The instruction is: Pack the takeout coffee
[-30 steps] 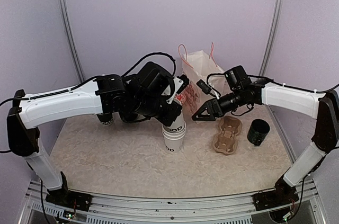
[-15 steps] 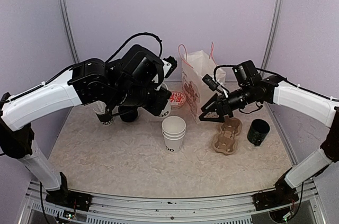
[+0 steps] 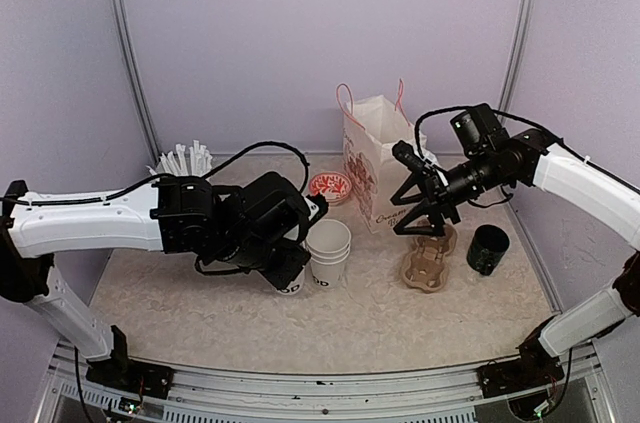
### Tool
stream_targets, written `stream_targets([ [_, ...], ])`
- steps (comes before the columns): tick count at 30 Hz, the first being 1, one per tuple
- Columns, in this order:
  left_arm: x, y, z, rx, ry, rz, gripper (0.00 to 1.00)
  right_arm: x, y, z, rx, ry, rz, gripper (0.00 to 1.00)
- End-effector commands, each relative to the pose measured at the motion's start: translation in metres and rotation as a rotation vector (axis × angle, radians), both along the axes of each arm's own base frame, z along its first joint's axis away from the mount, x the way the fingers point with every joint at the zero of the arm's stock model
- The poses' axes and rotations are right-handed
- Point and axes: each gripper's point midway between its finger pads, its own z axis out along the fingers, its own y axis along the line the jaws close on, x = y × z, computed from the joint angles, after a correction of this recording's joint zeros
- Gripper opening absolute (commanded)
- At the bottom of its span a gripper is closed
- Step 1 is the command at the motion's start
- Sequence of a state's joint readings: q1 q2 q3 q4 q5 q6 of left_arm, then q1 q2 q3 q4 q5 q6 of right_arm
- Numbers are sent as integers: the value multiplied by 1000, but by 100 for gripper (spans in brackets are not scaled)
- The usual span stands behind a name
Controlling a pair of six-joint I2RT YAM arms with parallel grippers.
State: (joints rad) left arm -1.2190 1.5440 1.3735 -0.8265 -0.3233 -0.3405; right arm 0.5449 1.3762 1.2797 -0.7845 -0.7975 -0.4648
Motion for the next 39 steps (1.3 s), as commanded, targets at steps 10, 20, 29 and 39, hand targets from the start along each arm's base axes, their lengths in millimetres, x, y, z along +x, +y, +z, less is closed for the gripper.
stream_targets([
  [10, -28, -52, -37, -64, 33, -186, 0, 10, -10, 1, -27, -16, -34, 87],
  [20, -32, -66, -62, -17, 54, -237, 8, 13, -12, -2, -36, -18, -47, 87],
  [29, -19, -91, 59, -122, -84, -268, 37, 14, -20, 12, -49, -56, -62, 88],
  [39, 82, -38, 60, -70, 23, 87, 41, 21, -30, 21, -53, -86, -112, 88],
])
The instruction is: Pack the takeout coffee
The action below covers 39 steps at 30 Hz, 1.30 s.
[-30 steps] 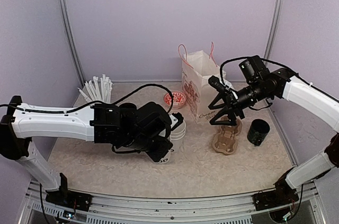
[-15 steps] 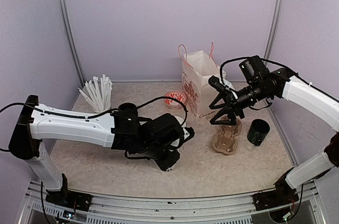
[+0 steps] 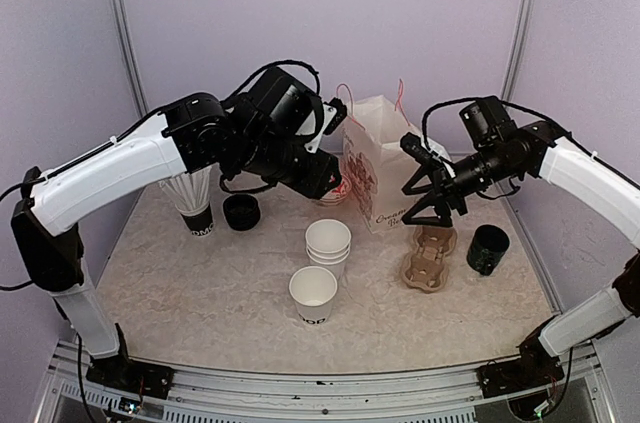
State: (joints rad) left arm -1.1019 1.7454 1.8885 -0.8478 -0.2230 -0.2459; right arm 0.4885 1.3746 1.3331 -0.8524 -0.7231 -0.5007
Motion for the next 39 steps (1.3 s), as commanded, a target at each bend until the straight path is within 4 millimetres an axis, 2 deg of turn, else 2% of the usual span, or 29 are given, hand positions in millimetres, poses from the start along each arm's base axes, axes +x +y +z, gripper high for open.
stream_targets([
  [1, 19, 29, -65, 195, 149, 110, 41, 1, -10, 16, 4, -43, -33, 88],
  [4, 23, 34, -91, 203, 237, 121, 41, 3, -13, 17, 5, -45, -45, 88],
  [15, 41, 37, -149, 261, 328, 131, 41, 7, -16, 7, -6, -33, -64, 87],
  [19, 54, 39, -163, 278, 337, 162, 34, 7, -17, 4, -6, -25, -65, 88],
  [21, 58, 37, -167, 276, 342, 161, 27, 7, -17, 4, -7, -26, -67, 88],
  [27, 72, 36, -164, 254, 334, 168, 0, 10, -19, -1, -22, -26, -75, 87],
  [30, 88, 48, -155, 236, 317, 203, 0, 11, -19, -3, -24, -23, -79, 88],
  [32, 102, 65, -147, 239, 304, 246, 0, 12, -19, -4, -25, -23, -80, 87],
  [37, 151, 111, -125, 221, 250, 375, 0, 14, -18, -4, -26, -25, -82, 87],
  [39, 172, 128, -122, 205, 242, 426, 0, 14, -18, -4, -27, -25, -82, 87],
])
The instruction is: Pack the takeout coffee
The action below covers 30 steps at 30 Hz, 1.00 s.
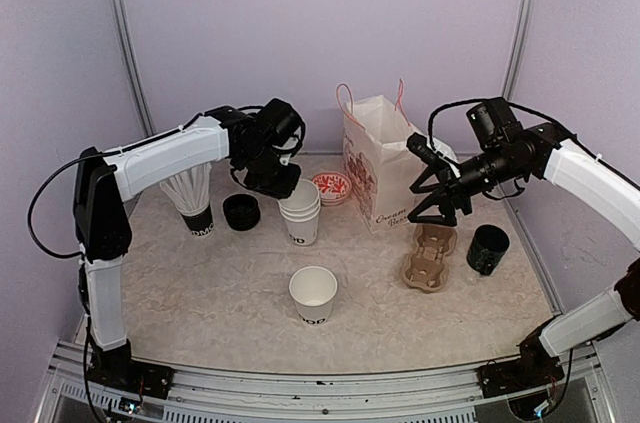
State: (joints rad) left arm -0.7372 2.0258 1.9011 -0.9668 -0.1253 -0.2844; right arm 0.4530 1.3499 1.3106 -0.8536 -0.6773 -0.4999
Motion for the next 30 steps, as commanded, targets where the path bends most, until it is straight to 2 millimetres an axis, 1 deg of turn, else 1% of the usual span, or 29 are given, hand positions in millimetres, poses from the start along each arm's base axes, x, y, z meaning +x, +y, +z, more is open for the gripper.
stream_targets([
  [1, 51, 39, 30, -20, -96, 108, 0, 6, -2, 0, 4, -8, -17, 87],
  [2, 60, 44, 27, -20, -95, 124, 0, 6, -2, -1, 3, -8, -18, 87],
  [3, 69, 49, 28, -25, -104, 139, 0, 6, -2, -1, 2, -8, -18, 87],
  [5, 86, 55, 21, -25, -112, 160, 0, 6, -3, -2, 1, -6, -20, 87],
  [7, 101, 60, 20, -34, -126, 179, 0, 6, -3, -3, -1, -4, -21, 87],
  [11, 121, 63, 16, -37, -143, 187, 0, 6, -4, -4, -8, -2, -26, 87],
  [12, 125, 62, 12, -41, -137, 185, 0, 6, -4, -5, -9, 0, -26, 87],
  [15, 134, 61, 9, -56, -138, 183, 0, 6, -4, -6, -5, 2, -28, 87],
  [16, 136, 61, 5, -57, -132, 181, 1, 6, -4, -7, -4, 4, -27, 87],
  [18, 140, 61, 1, -59, -126, 178, 5, 6, -4, -8, -4, 10, -27, 87],
  [19, 141, 61, -3, -55, -123, 177, 10, 7, -4, -9, -5, 12, -28, 87],
  [21, 143, 61, -3, -54, -126, 177, 19, 7, -3, -9, -4, 12, -26, 87],
  [23, 145, 59, 4, -63, -139, 177, 27, 8, -3, -8, -2, 14, -25, 87],
  [25, 144, 57, 16, -62, -163, 177, 32, 8, -2, -7, -1, 13, -23, 87],
  [27, 136, 50, 40, -67, -207, 158, 33, 8, -2, -7, 0, 14, -22, 87],
  [28, 130, 47, 46, -61, -217, 151, 34, 8, -2, -8, -1, 15, -21, 87],
  [29, 122, 45, 58, -60, -233, 141, 34, 8, -2, -9, -4, 16, -22, 87],
  [30, 114, 43, 60, -49, -233, 129, 36, 8, -3, -10, -9, 14, -23, 88],
])
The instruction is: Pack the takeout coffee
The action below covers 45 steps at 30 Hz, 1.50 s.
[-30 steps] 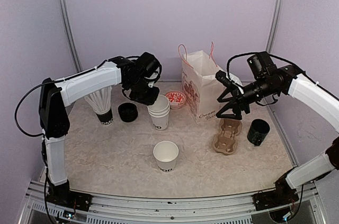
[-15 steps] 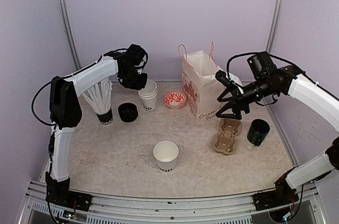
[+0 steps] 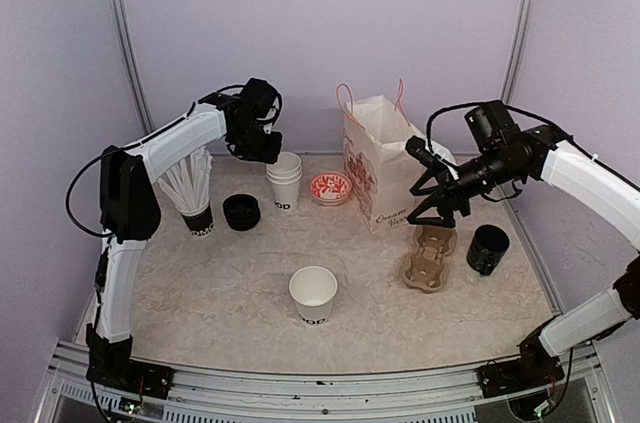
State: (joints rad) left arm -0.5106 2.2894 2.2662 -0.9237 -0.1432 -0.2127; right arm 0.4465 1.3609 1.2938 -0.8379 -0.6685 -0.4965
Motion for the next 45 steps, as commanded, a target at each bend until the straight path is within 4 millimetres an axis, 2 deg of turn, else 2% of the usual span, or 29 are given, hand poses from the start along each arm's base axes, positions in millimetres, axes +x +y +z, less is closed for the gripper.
stream_targets([
  [1, -33, -16, 56, 11, -90, -60, 37, 4, -3, -2, -3, 1, -12, 88],
  [2, -43, -17, 52, 32, -76, -73, 39, 4, -4, -4, -10, 0, -16, 88],
  [3, -55, -15, 56, 46, -74, -79, 41, 4, -5, -6, -13, 0, -17, 88],
  [6, -87, -5, 46, 101, -20, -95, 51, 2, -7, -12, -14, -1, -19, 89],
  [8, -104, 6, 29, 141, 34, -108, 52, 2, -8, -13, -10, 0, -18, 89],
  [12, -119, 18, 9, 196, 71, -160, 52, 1, -6, -12, 3, 3, -10, 89],
  [18, -103, 28, -27, 239, 120, -210, 50, 0, -4, -8, 15, 5, 0, 89],
  [21, -94, 31, -39, 254, 132, -211, 49, -2, -6, -8, 14, 5, -1, 89],
  [30, -87, 32, -76, 292, 204, -249, 49, -2, -7, -13, 4, 8, -8, 89],
  [35, -84, 33, -88, 310, 225, -237, 46, -2, -6, -15, 4, 15, -3, 89],
  [45, -82, 40, -92, 323, 235, -212, 35, -2, -7, -17, 2, 20, -4, 89],
])
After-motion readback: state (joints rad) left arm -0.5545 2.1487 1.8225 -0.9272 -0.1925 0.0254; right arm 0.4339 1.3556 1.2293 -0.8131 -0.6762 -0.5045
